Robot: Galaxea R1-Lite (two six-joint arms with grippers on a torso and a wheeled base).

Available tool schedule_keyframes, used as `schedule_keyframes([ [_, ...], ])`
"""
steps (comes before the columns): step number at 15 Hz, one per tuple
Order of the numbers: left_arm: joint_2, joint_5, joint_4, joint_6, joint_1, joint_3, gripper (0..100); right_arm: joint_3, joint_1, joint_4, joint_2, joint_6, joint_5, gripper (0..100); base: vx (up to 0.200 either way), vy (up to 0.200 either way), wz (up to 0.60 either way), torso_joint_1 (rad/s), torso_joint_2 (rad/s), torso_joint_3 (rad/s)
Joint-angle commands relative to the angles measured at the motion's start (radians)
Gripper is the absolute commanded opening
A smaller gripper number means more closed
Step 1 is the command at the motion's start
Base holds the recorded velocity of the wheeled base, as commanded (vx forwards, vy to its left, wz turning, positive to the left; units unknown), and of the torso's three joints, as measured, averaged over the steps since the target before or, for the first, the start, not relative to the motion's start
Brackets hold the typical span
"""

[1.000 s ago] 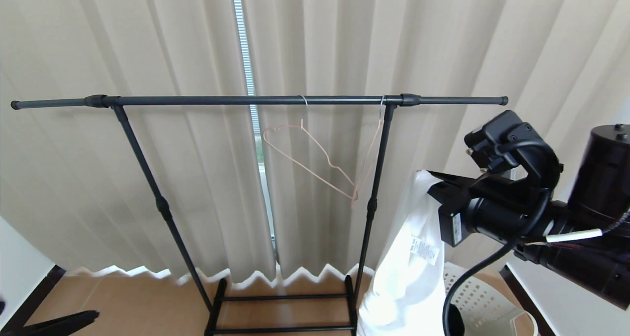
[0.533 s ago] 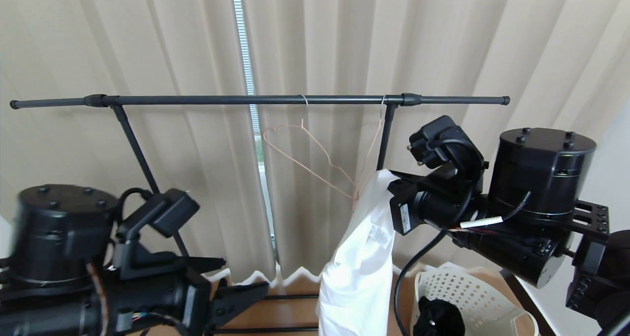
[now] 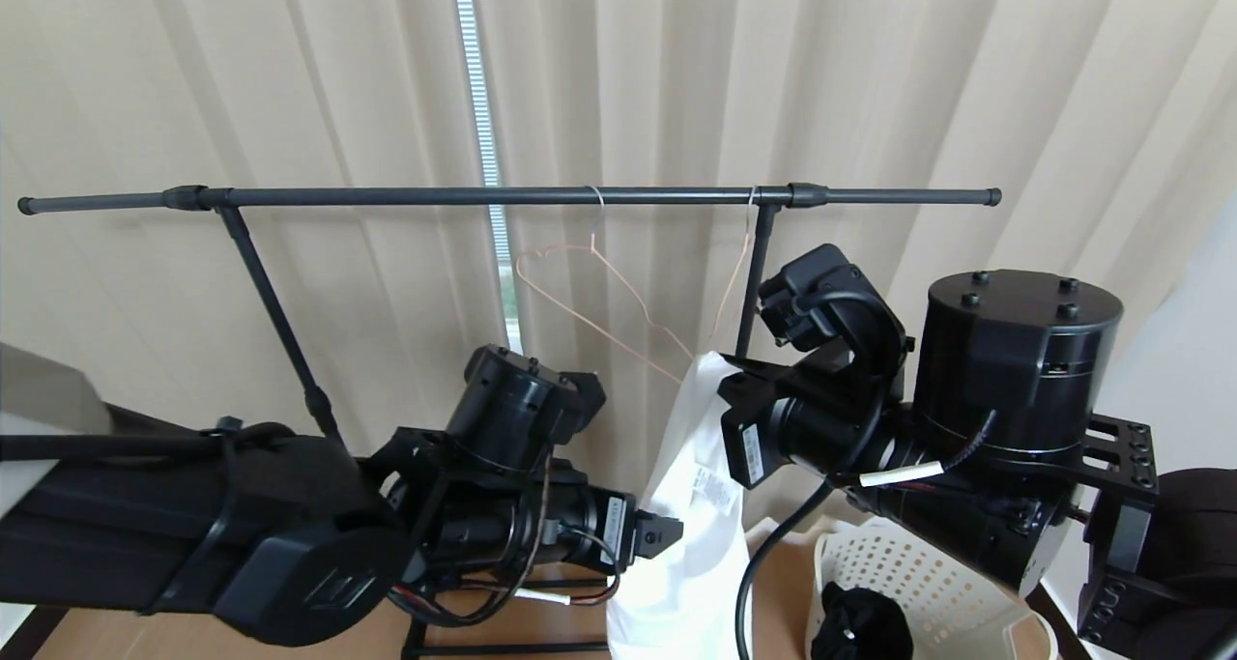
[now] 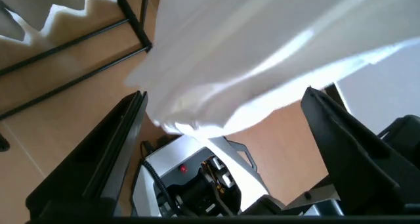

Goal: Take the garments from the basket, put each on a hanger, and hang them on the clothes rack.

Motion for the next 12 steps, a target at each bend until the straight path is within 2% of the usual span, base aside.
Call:
schedule_keyframes([
  [1, 0.076, 0.035, 0.001, -0.034, -0.015, -0.045, 100, 0.002, 0.004, -0.001, -0.011, -0.001, -0.022, 0, 0.000, 0.000, 0.00, 0.000, 0.00, 0.000],
  [3, 0.102, 0.118, 0.001, -0.069, -0.019, -0.073, 100, 0.009, 0.004, 0.001, -0.042, -0.002, -0.027, 0, 0.000, 0.000, 0.00, 0.000, 0.00, 0.000],
  [7, 0.119, 0.206, 0.003, -0.112, -0.015, -0.068, 100, 0.022, 0.002, 0.006, -0.078, -0.010, -0.030, 0, 0.000, 0.000, 0.00, 0.000, 0.00, 0.000],
  [9, 0.149, 0.235, 0.003, -0.112, 0.008, -0.070, 100, 0.033, -0.001, 0.007, -0.101, -0.017, -0.030, 0, 0.000, 0.000, 0.00, 0.000, 0.00, 0.000],
  [12, 0.166, 0.236, 0.003, -0.114, 0.019, -0.062, 100, 0.044, -0.025, 0.010, -0.134, -0.044, -0.030, 0, 0.000, 0.000, 0.00, 0.000, 0.00, 0.000],
])
